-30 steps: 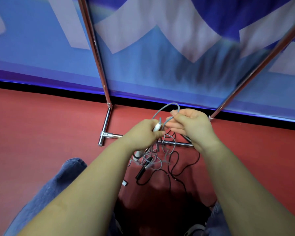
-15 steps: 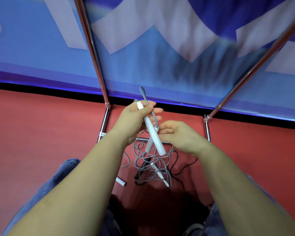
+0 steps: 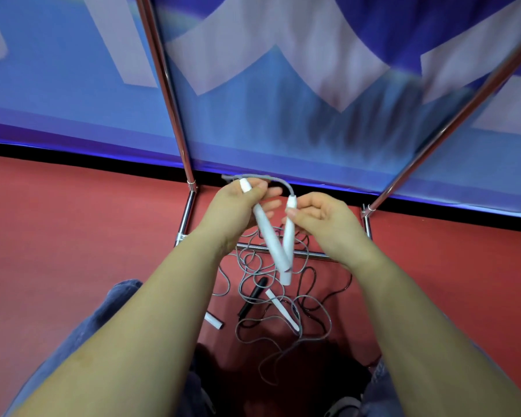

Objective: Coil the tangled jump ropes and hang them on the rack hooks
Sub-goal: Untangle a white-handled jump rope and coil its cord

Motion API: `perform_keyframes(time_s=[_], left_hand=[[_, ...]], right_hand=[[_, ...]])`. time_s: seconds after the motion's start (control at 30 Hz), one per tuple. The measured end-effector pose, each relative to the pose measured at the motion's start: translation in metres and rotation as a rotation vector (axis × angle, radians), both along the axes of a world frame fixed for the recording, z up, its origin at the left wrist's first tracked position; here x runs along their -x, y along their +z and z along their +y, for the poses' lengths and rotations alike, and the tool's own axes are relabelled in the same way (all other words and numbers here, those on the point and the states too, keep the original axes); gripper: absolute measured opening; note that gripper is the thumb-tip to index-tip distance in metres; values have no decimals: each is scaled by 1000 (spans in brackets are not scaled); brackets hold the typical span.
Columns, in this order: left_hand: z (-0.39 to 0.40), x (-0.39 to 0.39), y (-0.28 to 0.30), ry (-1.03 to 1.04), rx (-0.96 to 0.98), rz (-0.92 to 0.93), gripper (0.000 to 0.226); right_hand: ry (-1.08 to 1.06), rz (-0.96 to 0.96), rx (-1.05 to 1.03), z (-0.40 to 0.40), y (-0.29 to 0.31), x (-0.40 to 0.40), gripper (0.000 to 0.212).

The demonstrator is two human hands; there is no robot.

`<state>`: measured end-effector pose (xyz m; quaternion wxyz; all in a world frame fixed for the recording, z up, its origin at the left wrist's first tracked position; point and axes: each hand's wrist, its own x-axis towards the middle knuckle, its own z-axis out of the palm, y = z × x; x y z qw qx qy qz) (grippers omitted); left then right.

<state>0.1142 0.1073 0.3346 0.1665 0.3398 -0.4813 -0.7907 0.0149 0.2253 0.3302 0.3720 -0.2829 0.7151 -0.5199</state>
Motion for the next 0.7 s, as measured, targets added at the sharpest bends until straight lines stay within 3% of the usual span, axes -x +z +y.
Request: perform_keyframes(time_s=[0.1,0.17,0.3,0.6,0.7], left_hand=[[8,0,-6,-171,75,-95,22],[14,-1,-3,-291,75,-121,21],[16,0,-2,-305,-13,-127,26],[17,-5,1,-445,-156,-59,22],[17,-9,6,-566,-255,3,22]], right_hand=[[-89,-23,20,1,3,2,11],[-102,111,-26,1,2,2,13],[-72,275,-26,3,6,-1,17],[-251,190,75,5,13,8,14],[-104,71,44,6,12,10,24]])
